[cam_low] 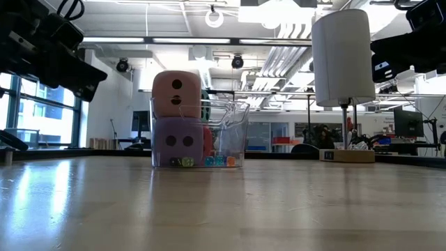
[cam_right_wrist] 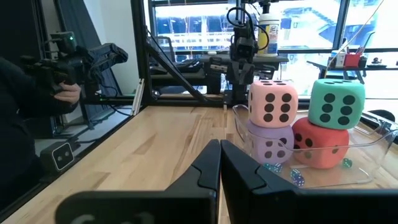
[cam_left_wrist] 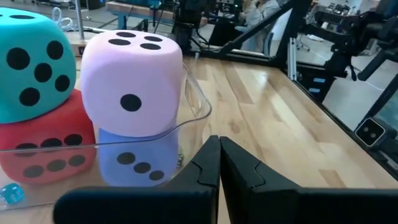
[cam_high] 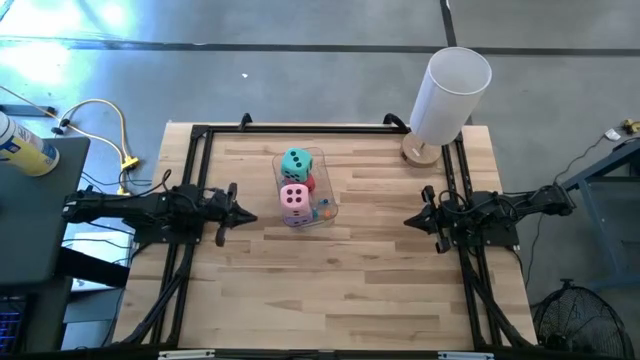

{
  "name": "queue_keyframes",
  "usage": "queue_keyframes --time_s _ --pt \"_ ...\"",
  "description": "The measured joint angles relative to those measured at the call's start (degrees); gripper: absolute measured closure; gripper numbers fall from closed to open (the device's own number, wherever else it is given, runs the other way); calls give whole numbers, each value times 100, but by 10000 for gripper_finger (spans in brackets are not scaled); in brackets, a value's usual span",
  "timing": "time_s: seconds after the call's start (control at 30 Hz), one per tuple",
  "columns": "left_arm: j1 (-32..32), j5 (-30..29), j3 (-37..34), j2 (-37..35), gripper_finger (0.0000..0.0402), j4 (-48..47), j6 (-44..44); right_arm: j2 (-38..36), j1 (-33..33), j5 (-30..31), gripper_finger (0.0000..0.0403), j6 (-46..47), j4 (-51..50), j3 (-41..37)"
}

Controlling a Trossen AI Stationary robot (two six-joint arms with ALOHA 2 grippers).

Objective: Pick & Place Dice
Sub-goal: Return to Home Position

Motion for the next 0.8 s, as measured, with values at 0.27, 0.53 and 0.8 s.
queue_keyframes --time_s 0.27,0.53,0.8 --pt "1 -157 -2 0 401 41 -164 0 0 0 401 0 2 1" --pt "2 -167 -2 0 401 87 62 0 0 0 400 0 5 0" --pt "0 -167 -2 0 401 104 36 0 0 -2 400 0 7 1"
